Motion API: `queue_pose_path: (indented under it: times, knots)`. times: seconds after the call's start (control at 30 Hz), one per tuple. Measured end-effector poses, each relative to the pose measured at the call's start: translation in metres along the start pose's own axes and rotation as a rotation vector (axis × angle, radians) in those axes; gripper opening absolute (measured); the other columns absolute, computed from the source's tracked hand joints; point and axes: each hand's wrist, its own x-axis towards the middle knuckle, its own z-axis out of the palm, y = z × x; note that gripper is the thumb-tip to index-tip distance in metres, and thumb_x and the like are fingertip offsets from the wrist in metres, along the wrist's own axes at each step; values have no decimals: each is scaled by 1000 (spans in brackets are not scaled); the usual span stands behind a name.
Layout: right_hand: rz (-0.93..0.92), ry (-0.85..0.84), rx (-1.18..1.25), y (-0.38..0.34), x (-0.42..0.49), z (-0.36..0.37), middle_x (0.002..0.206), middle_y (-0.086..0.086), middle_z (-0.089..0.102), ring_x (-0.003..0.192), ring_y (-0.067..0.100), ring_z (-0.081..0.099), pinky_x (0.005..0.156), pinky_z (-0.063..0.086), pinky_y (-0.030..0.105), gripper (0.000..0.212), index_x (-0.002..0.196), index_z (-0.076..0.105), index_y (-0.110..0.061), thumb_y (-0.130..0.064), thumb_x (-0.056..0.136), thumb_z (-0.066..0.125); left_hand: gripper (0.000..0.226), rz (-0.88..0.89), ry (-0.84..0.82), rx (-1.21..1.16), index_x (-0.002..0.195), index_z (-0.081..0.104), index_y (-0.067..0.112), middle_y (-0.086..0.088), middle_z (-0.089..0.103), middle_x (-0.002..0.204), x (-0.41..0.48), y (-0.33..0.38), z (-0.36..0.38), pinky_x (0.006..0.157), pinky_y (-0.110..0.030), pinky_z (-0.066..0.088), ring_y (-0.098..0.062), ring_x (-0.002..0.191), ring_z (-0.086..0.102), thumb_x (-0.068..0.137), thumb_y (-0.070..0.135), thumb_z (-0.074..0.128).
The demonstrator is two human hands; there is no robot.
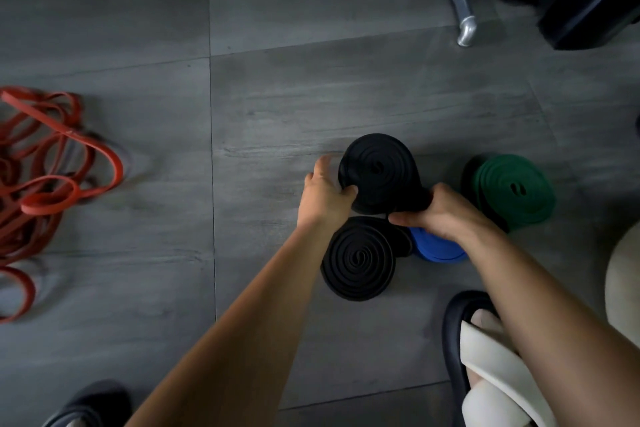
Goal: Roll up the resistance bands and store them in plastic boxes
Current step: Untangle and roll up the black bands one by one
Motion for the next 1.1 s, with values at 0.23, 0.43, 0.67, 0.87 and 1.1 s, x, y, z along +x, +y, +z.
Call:
queue_pose_path:
  times: [0.23, 0.43, 0.67, 0.87, 1.1]
  knots:
    - [-199, 299, -119, -53, -27, 0, 137, 17, 29, 121, 35, 43, 98, 40, 41, 81, 136, 34, -10, -48, 74, 71, 59, -31, 188, 53, 140, 31, 16, -9, 37, 138, -10, -42, -55, 98, -35, 41, -26, 121, 46, 88, 19, 60]
    - [-461, 164, -126, -112, -43, 72, 126, 17, 42, 112, 33, 51, 99, 40, 43, 58, 123, 49, -7, -38, 79, 69, 59, -238, 455, 259, 138, 34, 7, -18, 30, 142, -28, -121, -162, 106, -39, 26, -36, 130, 28, 86, 17, 60]
    - [-576, -9, -216, -147, -64, 153, 125, 12, 40, 118, 27, 47, 96, 40, 34, 53, 124, 48, -9, -35, 82, 65, 75, -336, 570, 542, 145, 20, 13, -8, 11, 154, -50, -208, -299, 108, -48, 23, -35, 137, 15, 83, 18, 63]
    - [-629, -74, -161, -173, -67, 192, 122, 10, 42, 108, 21, 53, 91, 38, 26, 48, 123, 50, -9, -30, 83, 65, 78, -229, 342, 724, 144, 5, 45, 8, -11, 156, -18, -231, -338, 112, -57, 11, -33, 143, -3, 90, 16, 53]
    - [-645, -105, -73, -175, -61, 215, 115, 5, 44, 92, 11, 51, 81, 34, 18, 39, 118, 54, -9, -24, 84, 66, 45, -113, 292, 850, 133, 45, 22, -8, 43, 140, 5, -210, -297, 96, -35, 36, -35, 124, 37, 89, 10, 48]
